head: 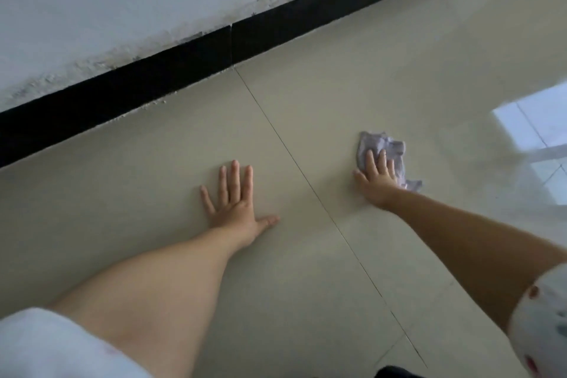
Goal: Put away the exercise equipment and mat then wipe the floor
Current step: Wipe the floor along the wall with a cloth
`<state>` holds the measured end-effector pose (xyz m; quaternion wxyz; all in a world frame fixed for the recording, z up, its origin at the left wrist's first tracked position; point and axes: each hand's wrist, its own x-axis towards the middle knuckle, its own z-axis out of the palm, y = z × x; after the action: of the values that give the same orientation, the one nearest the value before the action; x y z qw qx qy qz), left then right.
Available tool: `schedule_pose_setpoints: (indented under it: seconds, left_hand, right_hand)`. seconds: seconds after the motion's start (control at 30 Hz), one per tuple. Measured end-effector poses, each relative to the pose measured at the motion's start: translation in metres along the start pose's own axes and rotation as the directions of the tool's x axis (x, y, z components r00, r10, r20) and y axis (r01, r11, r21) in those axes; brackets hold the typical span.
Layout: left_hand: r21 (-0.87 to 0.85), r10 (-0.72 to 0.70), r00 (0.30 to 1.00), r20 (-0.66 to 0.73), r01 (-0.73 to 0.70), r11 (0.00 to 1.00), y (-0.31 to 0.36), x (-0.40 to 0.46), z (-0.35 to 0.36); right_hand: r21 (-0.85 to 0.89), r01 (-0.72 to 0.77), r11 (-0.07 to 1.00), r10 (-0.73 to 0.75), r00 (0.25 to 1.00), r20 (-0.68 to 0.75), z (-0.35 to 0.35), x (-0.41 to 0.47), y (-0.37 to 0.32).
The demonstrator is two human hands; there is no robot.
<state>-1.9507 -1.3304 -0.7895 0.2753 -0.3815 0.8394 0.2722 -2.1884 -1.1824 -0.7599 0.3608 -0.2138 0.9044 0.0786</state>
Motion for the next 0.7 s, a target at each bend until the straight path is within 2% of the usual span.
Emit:
schedule_pose_setpoints:
  seconds: [0.07,0.13,0.23,0.33,0.37,0.4,0.43,0.47,0.53,0.6,0.63,0.7]
  left_hand:
    - [-0.022,-0.002,1.000,-0.001,0.002,1.000,0.002,0.000,-0.001]
    - [-0.032,-0.014,1.000,0.010,0.014,0.999,0.004,-0.001,-0.003]
    - [-0.041,-0.041,0.999,0.019,0.041,0.998,0.005,-0.001,-0.005]
    - [-0.024,-0.060,0.998,0.029,0.061,0.998,0.007,0.001,-0.005]
    - [-0.011,-0.074,0.997,0.025,0.074,0.997,0.007,0.002,-0.004]
    - [-0.008,-0.086,0.996,0.022,0.086,0.996,0.008,0.003,-0.004]
    - [-0.008,-0.096,0.995,0.019,0.096,0.995,0.008,0.002,-0.003]
    - [0.001,-0.100,0.995,0.014,0.100,0.995,0.008,0.002,-0.001]
    - [0.014,-0.106,0.994,-0.001,0.106,0.994,0.008,0.003,0.001]
    - [0.002,-0.114,0.993,-0.036,0.115,0.993,0.006,0.004,0.003]
    - [0.000,-0.118,0.991,-0.070,0.118,0.993,0.006,0.005,0.006]
    - [0.003,-0.127,0.981,-0.145,0.129,0.992,0.006,0.004,0.013]
  right_hand:
    - [-0.080,0.074,0.994,-0.070,0.996,0.047,0.040,-0.047,-0.021]
    - [-0.153,0.245,0.957,-0.234,0.968,0.085,0.093,-0.106,-0.037]
    - [-0.359,0.569,0.740,-0.569,0.814,0.116,0.158,-0.162,-0.058]
    - [-0.292,0.783,0.549,-0.722,0.620,0.306,0.162,-0.158,-0.064]
    - [-0.334,0.815,0.474,-0.763,0.570,0.307,0.154,-0.147,-0.052]
    - [-0.371,0.803,0.466,-0.784,0.570,0.248,0.147,-0.132,-0.034]
    - [-0.394,0.756,0.523,-0.758,0.624,0.190,0.131,-0.117,-0.017]
    - [-0.373,0.672,0.640,-0.697,0.712,0.086,0.113,-0.099,0.002]
    - [-0.266,0.466,0.844,-0.502,0.861,-0.087,0.075,-0.056,0.045]
    - [-0.142,0.227,0.963,-0.237,0.970,-0.056,0.030,-0.017,0.081]
    - [-0.077,0.129,0.989,-0.133,0.990,-0.055,0.011,-0.004,0.093]
    - [0.020,0.039,0.999,-0.036,0.994,-0.104,-0.002,0.011,0.102]
